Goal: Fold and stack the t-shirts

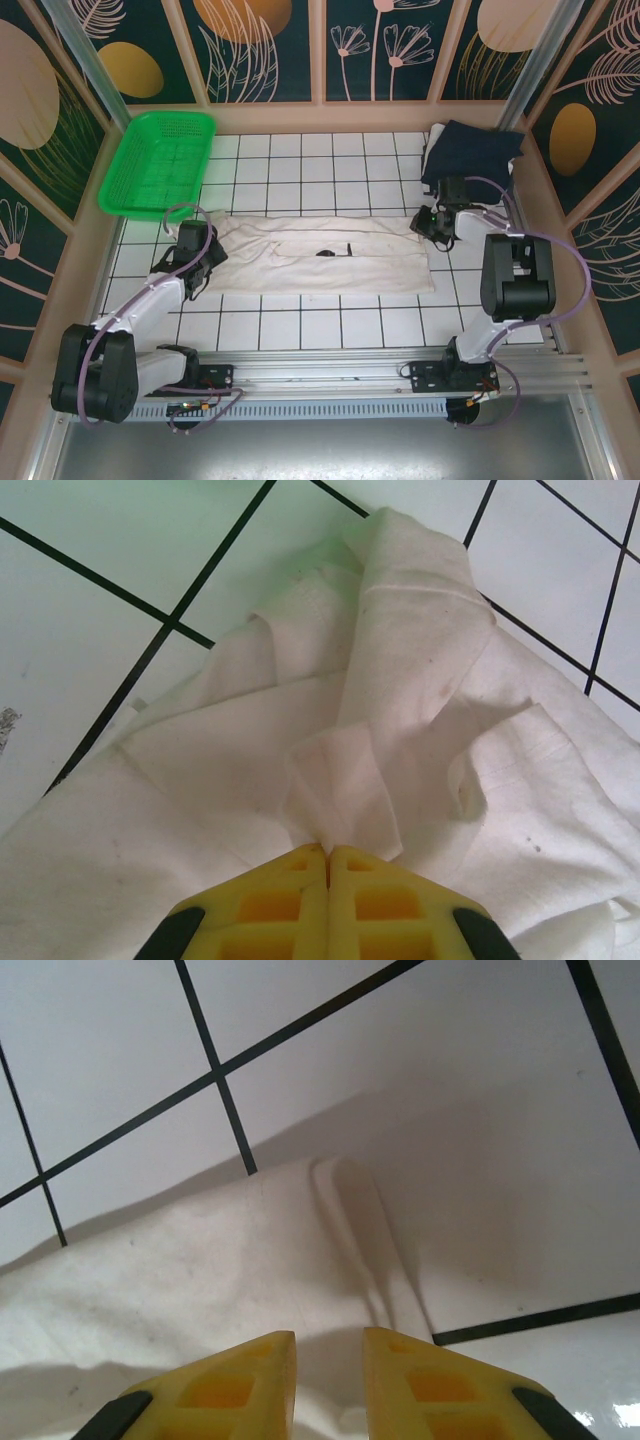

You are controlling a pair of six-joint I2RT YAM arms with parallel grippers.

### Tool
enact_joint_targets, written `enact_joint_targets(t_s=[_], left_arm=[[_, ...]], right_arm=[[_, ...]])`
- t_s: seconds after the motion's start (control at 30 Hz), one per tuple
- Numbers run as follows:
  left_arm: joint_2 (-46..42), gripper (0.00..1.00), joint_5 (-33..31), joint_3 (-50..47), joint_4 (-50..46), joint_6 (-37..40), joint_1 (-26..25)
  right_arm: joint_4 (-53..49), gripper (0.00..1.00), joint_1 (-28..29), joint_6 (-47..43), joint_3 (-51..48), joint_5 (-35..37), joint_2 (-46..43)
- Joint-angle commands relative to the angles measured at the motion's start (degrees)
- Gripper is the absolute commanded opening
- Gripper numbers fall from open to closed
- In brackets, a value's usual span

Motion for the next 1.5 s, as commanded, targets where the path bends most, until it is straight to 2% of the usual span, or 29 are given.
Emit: enact_joint_targets(t_s=[0.0,0.2,0.37,0.47,0.8,0.97,1.13,1.33,1.47], left_arm=[[1.1,0.00,-0.5,-0.4,0.8,-0.1,0.3],[2.0,0.00,-0.7,0.0,0.8,0.3,0.3],[2.0,0.00,-0.9,0.2,0.5,0.4,0.3],[2.0,0.00,-1.1,0.9,0.4,0.6,0.3],[4.1,0.00,-1.6,14.7,-2.3,3.8,0.3],[9.1,0.00,-1.9,23.2,-1.7,5.8,0.3],[15.2,0.00,-2.4,32.8,-3.0,8.3,0.3],[16.4,0.00,-3.0,35.9,-4.9,9.9,0.3],[12.7,0.00,-1.4,30.6,-3.1,9.8,0.3]], right_arm=[[-0.1,0.25,1.0,-0.5,1.6,1.8,1.7],[-1.2,0.24,3.3,-0.5,1.2,3.4,1.9],[-2.1,0.12,3.7,-0.2,0.6,6.0,1.4],[-3.1,0.00,3.7,-0.7,1.3,7.6,0.7],[-8.0,0.00,1.2,-3.6,11.9,8.7,0.4],[-7.8,0.00,-1.2,-3.9,16.2,5.1,1.9],[-9.2,0.00,-2.2,-4.3,21.6,2.6,7.0],[-8.2,0.00,-2.1,-4.0,22.1,-1.1,9.9],[-8.1,0.00,-1.8,-4.0,21.0,-1.2,10.5]])
